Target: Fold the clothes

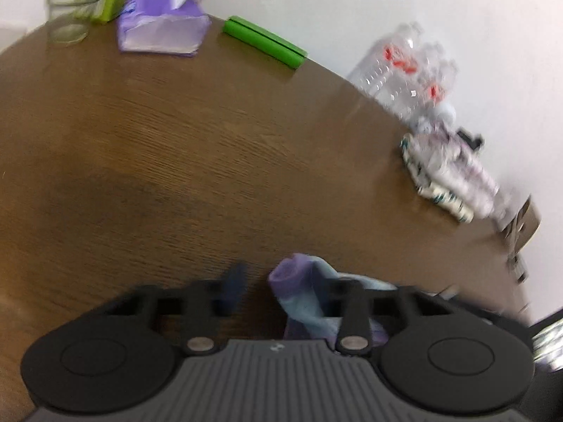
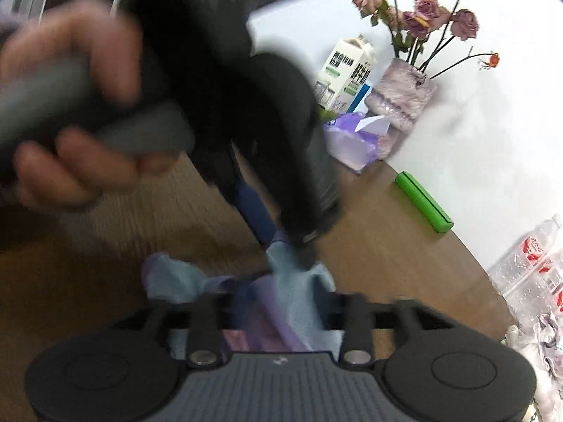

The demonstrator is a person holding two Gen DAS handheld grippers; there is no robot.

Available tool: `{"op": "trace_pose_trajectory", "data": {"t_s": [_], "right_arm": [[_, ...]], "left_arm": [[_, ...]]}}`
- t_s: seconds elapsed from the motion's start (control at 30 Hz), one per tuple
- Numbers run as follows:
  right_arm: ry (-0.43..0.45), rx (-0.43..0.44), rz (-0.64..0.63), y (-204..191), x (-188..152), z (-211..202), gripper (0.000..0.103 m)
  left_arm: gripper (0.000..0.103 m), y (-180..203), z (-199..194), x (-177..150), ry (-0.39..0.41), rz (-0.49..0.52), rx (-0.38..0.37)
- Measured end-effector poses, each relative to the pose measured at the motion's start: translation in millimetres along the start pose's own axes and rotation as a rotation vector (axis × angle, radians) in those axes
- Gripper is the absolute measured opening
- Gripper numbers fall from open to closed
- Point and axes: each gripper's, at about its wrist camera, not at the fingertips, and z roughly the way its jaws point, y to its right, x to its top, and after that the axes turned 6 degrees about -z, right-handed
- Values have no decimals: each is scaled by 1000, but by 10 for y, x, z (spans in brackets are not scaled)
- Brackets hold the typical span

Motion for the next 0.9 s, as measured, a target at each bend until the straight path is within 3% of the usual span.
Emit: {"op": "trace_pose_trajectory", "data": {"t_s": [0.07,0.2,0.23,0.3,0.33,0.47,0.5,0.53,0.7,0.73,0.8,0.9], "right_arm": [[16,39,63,112,-24,-129,53],[48,116,185,328,-77,-368,39],[56,136,205,361,-105,-384,35],[78,180,233,407,-152,-413,36],[101,210,224,384,-160,-418,39],[60,297,236,195,-142,-236,37],[52,308,233,154,-126,-173,28],[46,310,237,121,-115,-129,0],[39,252,337,148,-129,-108,1],[29,248,353,161,-151,-86,7],[15,237,357,154,-172,-51,9],[32,178,363,256,-317,-335,25]], "left_arm": [[6,49,15,-40,28,52,14],[6,41,14,-124,68,101,38],[9,20,17,-135,67,97,40],[29,-31,-25,-146,84,73,34],[46,-63,-82,-137,103,59,30],[40,-149,-409,-125,218,27,-21],[40,-135,-487,-144,243,43,-44],[40,-109,-533,-169,252,58,-55],[39,-36,-607,-313,236,123,-40],[40,-30,-598,-353,230,136,-58],[43,2,-545,-417,216,167,-67],[41,127,-403,-555,213,275,9]]}}
